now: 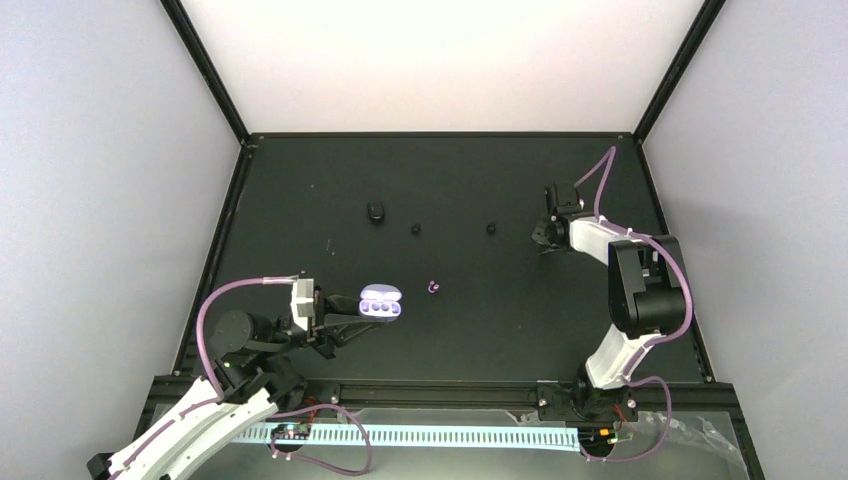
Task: Insert the wireless bluetooth earbuds into the charging case
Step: Pick up the earbud from the center of the board.
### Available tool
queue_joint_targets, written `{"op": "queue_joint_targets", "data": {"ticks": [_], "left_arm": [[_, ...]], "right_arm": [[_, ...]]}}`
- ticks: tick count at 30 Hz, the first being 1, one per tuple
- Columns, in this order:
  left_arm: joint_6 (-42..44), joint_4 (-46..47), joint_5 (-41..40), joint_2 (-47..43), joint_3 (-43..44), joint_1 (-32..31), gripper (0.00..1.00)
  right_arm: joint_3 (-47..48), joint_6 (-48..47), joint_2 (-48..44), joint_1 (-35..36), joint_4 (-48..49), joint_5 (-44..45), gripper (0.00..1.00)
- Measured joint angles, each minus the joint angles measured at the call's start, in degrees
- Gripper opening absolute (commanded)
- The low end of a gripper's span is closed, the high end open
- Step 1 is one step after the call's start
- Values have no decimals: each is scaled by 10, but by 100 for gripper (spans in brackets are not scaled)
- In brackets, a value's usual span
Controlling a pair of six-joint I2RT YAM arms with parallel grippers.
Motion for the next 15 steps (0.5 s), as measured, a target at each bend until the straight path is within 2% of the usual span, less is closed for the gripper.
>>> {"op": "queue_joint_targets", "data": {"ticks": [8, 15], "left_arm": [[1, 1, -1, 0, -1, 0, 2], [5, 20, -9, 8, -1, 0, 2]], "right_arm": [[-31, -1, -71, 15, -4, 1, 1], [-35, 0, -207, 92, -30, 7, 1]]}}
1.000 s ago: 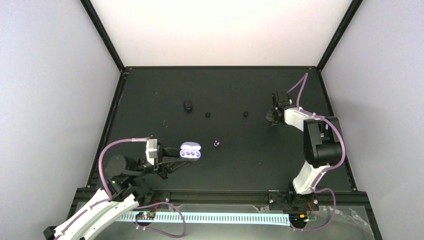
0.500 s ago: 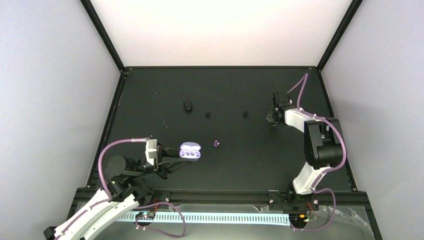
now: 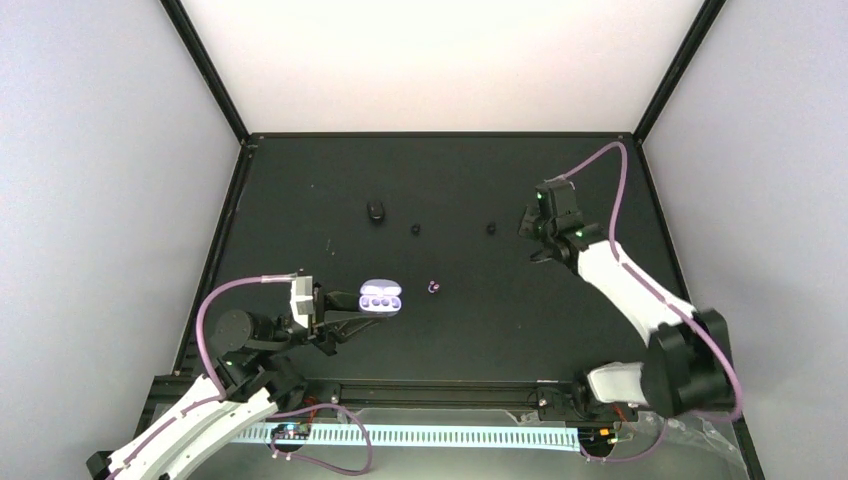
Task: Insert the wireless bluetooth earbuds into the charging case
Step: Pick up the earbud from the center of the board, then place the earbud in the charging case.
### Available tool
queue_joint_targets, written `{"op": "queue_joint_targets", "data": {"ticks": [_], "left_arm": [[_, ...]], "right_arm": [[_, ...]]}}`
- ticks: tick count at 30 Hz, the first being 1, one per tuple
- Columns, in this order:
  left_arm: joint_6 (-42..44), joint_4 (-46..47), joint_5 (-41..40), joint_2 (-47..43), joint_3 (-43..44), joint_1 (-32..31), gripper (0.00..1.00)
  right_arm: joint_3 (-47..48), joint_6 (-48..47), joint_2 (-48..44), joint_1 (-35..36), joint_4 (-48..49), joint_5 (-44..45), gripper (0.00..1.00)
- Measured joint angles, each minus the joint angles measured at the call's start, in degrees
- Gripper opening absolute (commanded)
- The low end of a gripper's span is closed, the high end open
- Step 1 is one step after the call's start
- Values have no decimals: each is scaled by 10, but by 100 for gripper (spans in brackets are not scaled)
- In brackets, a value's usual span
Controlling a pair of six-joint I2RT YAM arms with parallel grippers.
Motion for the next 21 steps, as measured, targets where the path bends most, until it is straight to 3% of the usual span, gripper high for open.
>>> {"op": "queue_joint_targets", "data": {"ticks": [5, 12, 16, 21], "left_arm": [[14, 31, -23, 31, 1, 0, 2], [54, 98, -52, 132, 39, 0, 2], [71, 155, -65, 186, 63, 0, 2], [82, 216, -97, 247, 80, 0, 2]], "right_arm": [[12, 0, -154, 113, -53, 28, 1], [140, -7, -308, 349, -116, 133, 1], [208, -16, -321, 479, -129, 205, 1], [265, -33, -261, 579, -131, 264, 1]]}}
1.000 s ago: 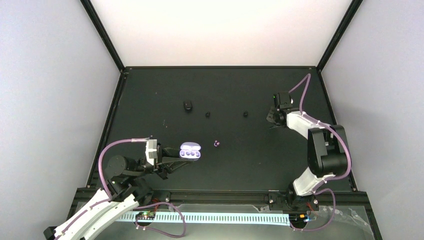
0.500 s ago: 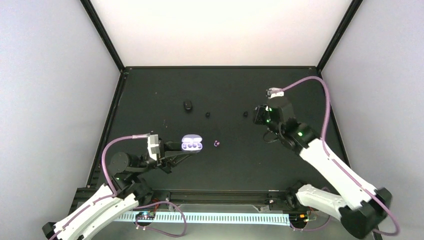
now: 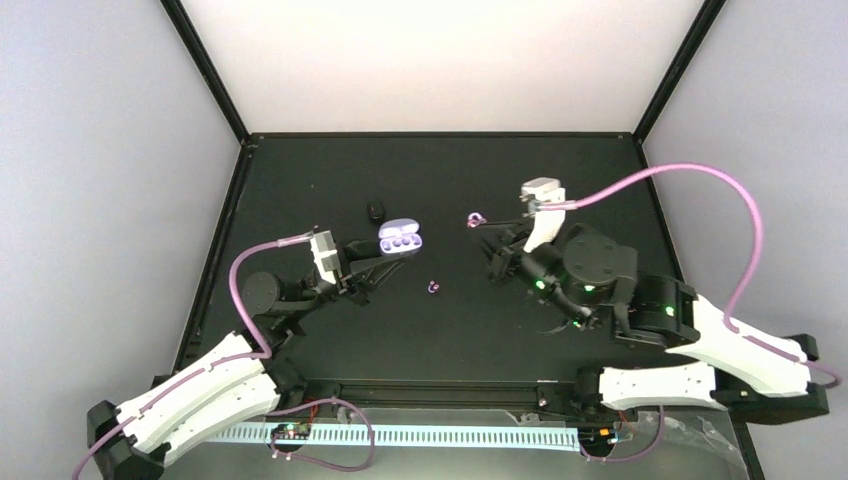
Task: Insert the wireless bluetooth earbuds into the charging case
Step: Place the earbud in the charging case.
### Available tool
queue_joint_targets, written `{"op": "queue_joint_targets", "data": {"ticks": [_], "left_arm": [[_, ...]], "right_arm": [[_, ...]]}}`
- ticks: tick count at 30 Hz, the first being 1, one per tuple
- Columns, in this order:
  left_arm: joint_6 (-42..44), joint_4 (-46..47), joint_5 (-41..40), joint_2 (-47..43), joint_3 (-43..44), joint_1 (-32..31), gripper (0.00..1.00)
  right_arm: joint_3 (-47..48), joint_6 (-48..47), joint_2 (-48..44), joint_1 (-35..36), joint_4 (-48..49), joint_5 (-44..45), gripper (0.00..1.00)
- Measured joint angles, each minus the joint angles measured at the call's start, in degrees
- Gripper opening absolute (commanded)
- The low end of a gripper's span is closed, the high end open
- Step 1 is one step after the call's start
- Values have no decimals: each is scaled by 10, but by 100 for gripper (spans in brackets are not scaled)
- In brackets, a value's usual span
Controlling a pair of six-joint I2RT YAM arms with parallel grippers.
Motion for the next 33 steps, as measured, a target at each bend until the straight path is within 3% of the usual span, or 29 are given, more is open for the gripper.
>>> {"op": "queue_joint_targets", "data": {"ticks": [6, 16, 33], "left_arm": [[10, 67, -37, 59, 3, 0, 2], [35, 219, -79, 123, -23, -2, 1], [70, 256, -121, 137, -25, -33, 2]], "right_arm": [[23, -32, 61, 41, 18, 13, 1], [24, -55, 82, 44, 70, 18, 2], [112, -53, 188, 44, 80, 11, 2]]}}
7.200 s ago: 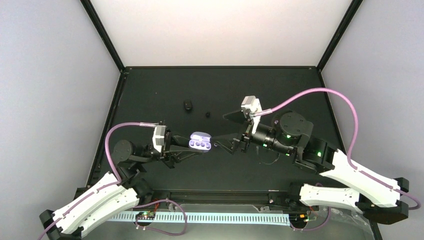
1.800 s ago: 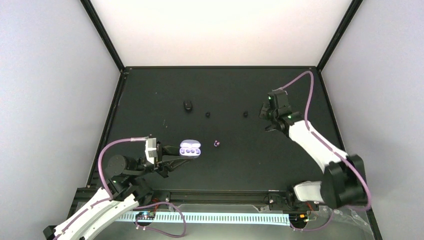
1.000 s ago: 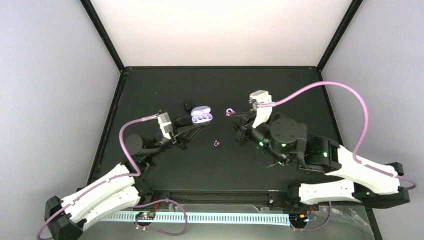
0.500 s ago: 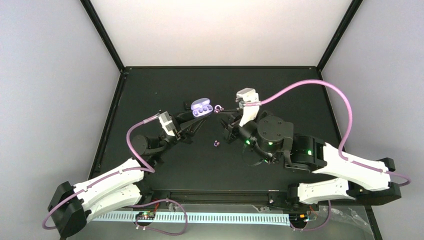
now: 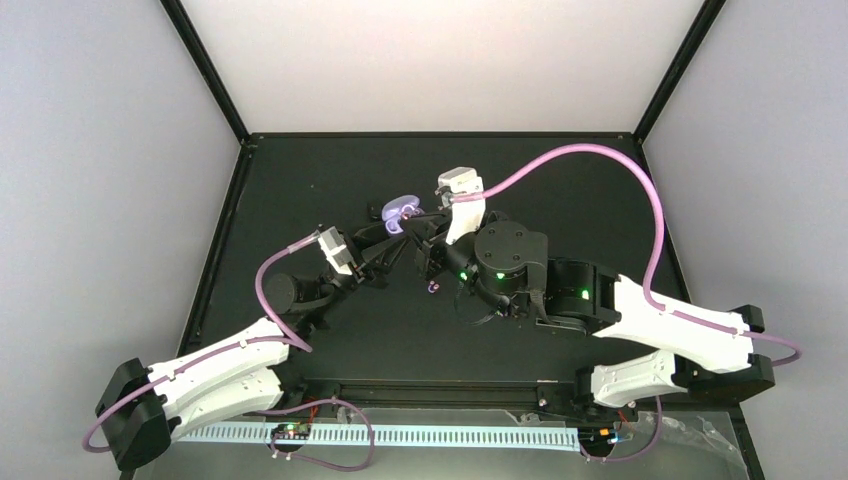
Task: Insert the wireless bluetooth earbuds into the charging case
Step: Place the earbud in the charging case.
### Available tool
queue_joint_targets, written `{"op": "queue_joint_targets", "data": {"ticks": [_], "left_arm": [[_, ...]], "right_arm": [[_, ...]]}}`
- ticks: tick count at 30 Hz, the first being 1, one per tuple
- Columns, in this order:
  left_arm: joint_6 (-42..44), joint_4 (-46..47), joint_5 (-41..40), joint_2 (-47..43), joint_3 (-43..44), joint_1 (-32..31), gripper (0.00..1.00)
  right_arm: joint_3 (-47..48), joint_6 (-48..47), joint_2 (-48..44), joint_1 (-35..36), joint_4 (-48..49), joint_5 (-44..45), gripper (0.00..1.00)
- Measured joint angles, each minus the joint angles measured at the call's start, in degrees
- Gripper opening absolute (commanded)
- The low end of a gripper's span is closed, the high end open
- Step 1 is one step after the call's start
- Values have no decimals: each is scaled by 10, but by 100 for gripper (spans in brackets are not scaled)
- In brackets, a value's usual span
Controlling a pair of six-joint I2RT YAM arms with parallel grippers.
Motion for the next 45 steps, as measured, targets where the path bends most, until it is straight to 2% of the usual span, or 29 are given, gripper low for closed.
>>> {"op": "queue_joint_targets", "data": {"ticks": [9, 45], "left_arm": [[9, -1, -24, 3, 0, -3, 2], [24, -12, -35, 6, 0, -24, 2]], "right_arm": [[14, 12, 12, 0, -20, -2, 2], [18, 31, 31, -10, -44, -14, 3]]}}
